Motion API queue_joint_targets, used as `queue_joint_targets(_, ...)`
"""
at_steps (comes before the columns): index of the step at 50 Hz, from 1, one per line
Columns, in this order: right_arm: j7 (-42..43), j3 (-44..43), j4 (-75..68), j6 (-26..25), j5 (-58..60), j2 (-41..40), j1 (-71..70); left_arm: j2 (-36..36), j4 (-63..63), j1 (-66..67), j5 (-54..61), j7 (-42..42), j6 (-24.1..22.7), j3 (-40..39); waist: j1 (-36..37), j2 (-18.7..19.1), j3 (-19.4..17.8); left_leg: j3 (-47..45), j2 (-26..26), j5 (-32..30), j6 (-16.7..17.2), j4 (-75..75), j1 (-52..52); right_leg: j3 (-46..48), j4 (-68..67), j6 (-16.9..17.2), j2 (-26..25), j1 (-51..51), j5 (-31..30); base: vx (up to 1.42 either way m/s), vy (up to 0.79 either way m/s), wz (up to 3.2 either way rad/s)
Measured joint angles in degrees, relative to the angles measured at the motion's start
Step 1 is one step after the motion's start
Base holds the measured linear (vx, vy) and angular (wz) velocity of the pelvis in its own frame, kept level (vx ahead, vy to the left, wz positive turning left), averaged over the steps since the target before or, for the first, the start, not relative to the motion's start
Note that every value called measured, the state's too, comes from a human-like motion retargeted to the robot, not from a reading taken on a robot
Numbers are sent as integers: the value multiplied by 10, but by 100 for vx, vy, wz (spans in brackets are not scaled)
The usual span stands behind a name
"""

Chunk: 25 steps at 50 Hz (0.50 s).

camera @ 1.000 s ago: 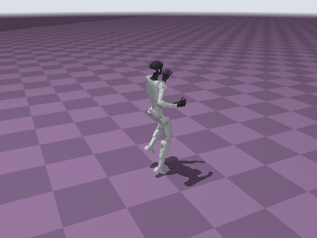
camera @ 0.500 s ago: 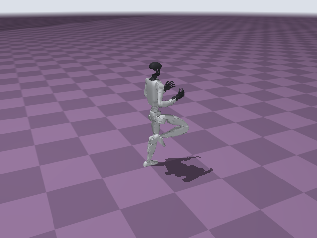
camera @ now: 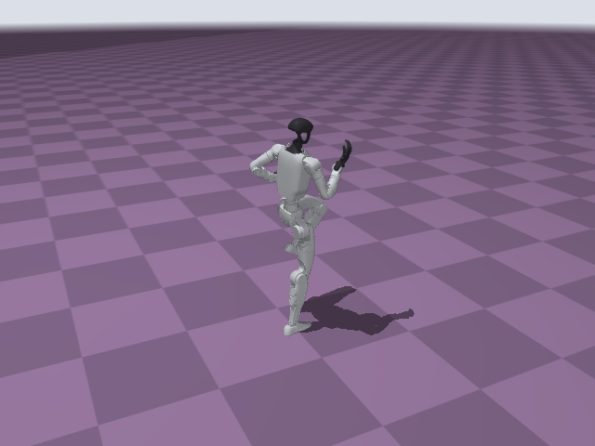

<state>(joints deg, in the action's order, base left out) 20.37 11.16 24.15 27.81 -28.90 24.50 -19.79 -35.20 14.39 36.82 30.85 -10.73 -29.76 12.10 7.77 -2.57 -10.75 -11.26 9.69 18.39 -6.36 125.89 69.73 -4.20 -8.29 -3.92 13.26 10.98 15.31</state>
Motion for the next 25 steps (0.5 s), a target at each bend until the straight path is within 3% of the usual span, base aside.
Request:
queue_joint_targets(2, -27, 2, 121, -1, -24, -5, 36, -65, 39, 35, 29, 48, 17, 23, 37, -18, 59, -28, -16, -46, -3, -136, -80, 22, 79, 34, 9, 7, -138, 31, 5, 16)
queue_joint_targets(3, -55, 9, 166, -4, -36, -9, 59, -81, 52, 54, 35, 74, 27, 25, 62, -21, 77, -38, -15, -74, 8, -221, -147, 20, 72, 41, 7, -4, -177, 25, 9, -134)
queue_joint_targets(4, -85, 22, 189, -4, -43, -14, 83, -77, 58, 76, 30, 92, 33, 21, 78, -12, 89, -38, -16, -107, 26, -321, -227, 25, 28, 31, -5, -22, -179, 21, 12, -205)
queue_joint_targets(5, -116, 39, 202, -2, -47, -21, 109, -63, 60, 100, 20, 106, 37, 14, 91, 3, 99, -32, -16, -143, 48, -429, -314, 31, -35, 12, -20, -43, -163, 16, 12, -214)
queue_joint_targets(7, -142, 84, 160, 3, -10, -35, 156, -5, 37, 93, -37, 79, 32, 16, 79, 32, 114, -2, -23, -233, 82, -669, -467, 71, -355, -35, -43, -180, -46, 11, 10, -172)
queue_joint_targets(10, -121, 91, 77, -32, 24, -23, 212, 47, -1, -39, -90, -21, 49, 21, 44, 50, 96, 34, -29, -323, 105, -970, -646, 117, -832, -21, -42, -417, 53, 11, 7, -75)
queue_joint_targets(12, -116, 82, 17, -29, 42, -4, 255, 79, -31, -144, -148, -65, 43, 27, 0, 76, 84, 54, -8, -214, 117, -1071, -722, 140, -1043, -16, -67, -547, 97, 2, 12, 12)
queue_joint_targets(15, -88, 44, -63, -18, 49, 21, 319, 123, -61, -350, -203, -150, 11, 55, -92, 84, 42, 67, -1, -3, 76, -1095, -758, 146, -1260, 41, -53, -713, 116, -8, 14, 145)
queue_joint_targets(17, -88, -8, -61, -22, 1, 39, 393, 131, -44, -500, -223, -176, 13, 64, -150, 71, 7, 116, -13, 27, 57, -1035, -735, 142, -1289, 47, -11, -725, 130, -9, 6, 212)
queue_joint_targets(18, -97, -33, -46, -19, -21, 46, 438, 136, -27, -561, -248, -179, 23, 65, -158, 69, 12, 128, -17, 12, 64, -1016, -715, 145, -1271, 25, 2, -725, 137, -1, 1, 77)
queue_joint_targets(20, -126, -67, 5, -5, -41, 67, 527, 156, 23, -628, -321, -193, 41, 67, -130, 85, 73, 105, -7, -67, 92, -1053, -694, 162, -1178, -25, -25, -724, 124, 12, -4, -79)
queue_joint_targets(23, -176, -62, 55, -1, -32, 138, 606, 189, 134, -570, -346, -189, 27, 61, -134, 111, 158, 74, 9, -266, 136, -1158, -717, 187, -920, -19, -85, -603, 22, 24, -9, -52)
queue_joint_targets(25, -203, -57, 43, -8, -15, 156, 630, 215, 195, -503, -331, -148, 14, 62, -155, 106, 183, 80, -4, -298, 128, -1086, -676, 174, -701, 7, -106, -470, -54, 16, -8, 101)
